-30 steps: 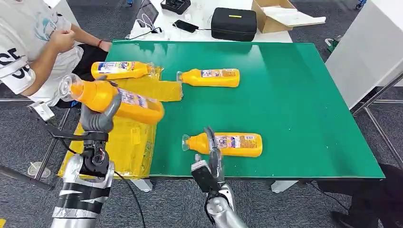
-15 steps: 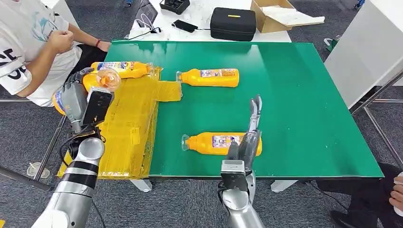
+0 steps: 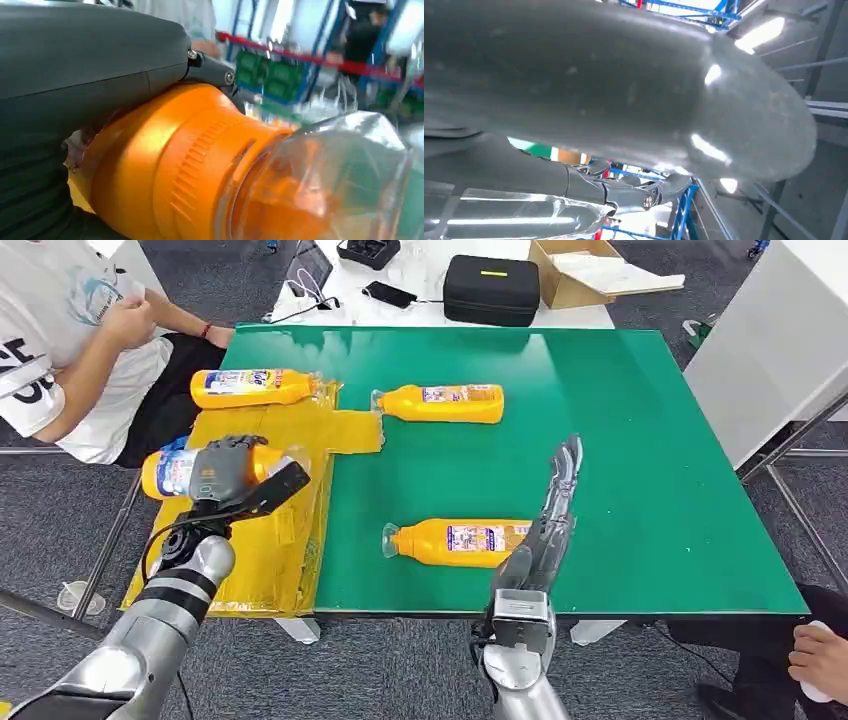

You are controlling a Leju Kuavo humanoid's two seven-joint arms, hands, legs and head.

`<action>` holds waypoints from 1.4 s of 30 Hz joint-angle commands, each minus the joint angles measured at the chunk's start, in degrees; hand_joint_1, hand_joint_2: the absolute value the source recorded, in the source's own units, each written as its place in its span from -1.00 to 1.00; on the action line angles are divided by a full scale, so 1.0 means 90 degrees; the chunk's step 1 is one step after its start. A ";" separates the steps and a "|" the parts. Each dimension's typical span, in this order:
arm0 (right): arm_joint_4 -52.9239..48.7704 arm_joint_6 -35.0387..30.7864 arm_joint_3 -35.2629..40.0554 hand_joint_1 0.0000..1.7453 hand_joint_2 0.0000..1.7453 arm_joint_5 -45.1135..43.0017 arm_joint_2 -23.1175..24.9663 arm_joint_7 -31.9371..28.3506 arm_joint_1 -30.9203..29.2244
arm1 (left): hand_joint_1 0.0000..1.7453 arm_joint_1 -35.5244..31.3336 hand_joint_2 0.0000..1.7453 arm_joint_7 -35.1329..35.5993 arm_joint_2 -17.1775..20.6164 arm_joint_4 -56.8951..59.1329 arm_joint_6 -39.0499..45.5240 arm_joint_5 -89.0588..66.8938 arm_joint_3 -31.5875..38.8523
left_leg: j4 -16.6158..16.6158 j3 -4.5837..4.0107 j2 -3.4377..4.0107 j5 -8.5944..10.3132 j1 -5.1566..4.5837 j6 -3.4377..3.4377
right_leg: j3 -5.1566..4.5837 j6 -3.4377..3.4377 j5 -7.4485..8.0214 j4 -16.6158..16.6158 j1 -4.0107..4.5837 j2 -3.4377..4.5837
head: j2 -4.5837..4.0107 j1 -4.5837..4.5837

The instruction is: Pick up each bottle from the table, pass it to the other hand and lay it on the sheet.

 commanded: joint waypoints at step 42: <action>0.2569 0.0837 -0.0062 -1.00 1.00 0.0073 -0.0280 0.0266 -0.0896 | -1.00 0.0618 -1.00 -0.2088 0.0945 0.0720 -0.3832 0.2122 0.0360 | -0.0023 0.0093 0.0025 -0.0006 0.0000 0.0002 | 0.0089 -0.0013 0.0004 -0.0020 0.0004 0.0017 | 0.0000 -0.0003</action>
